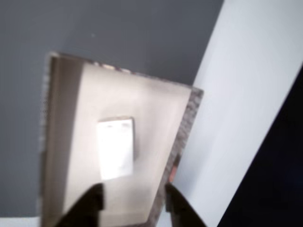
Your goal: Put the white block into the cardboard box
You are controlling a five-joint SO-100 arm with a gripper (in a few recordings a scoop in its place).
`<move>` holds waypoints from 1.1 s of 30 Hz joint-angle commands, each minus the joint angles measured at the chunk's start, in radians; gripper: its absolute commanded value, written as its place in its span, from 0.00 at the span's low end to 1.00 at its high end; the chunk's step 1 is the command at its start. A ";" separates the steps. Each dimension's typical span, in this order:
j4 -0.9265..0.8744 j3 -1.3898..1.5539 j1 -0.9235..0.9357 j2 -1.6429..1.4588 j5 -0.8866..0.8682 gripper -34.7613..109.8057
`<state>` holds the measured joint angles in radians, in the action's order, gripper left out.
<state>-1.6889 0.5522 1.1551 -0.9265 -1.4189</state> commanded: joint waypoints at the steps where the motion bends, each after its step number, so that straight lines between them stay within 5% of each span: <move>1: 0.003 0.094 -0.038 -0.227 0.084 0.30; 24: 0.143 1.094 -0.620 -1.035 0.904 0.23; 33: 0.387 1.517 -0.936 -1.282 1.135 0.23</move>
<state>-1.4051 1.9451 0.3405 -2.1016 -0.3743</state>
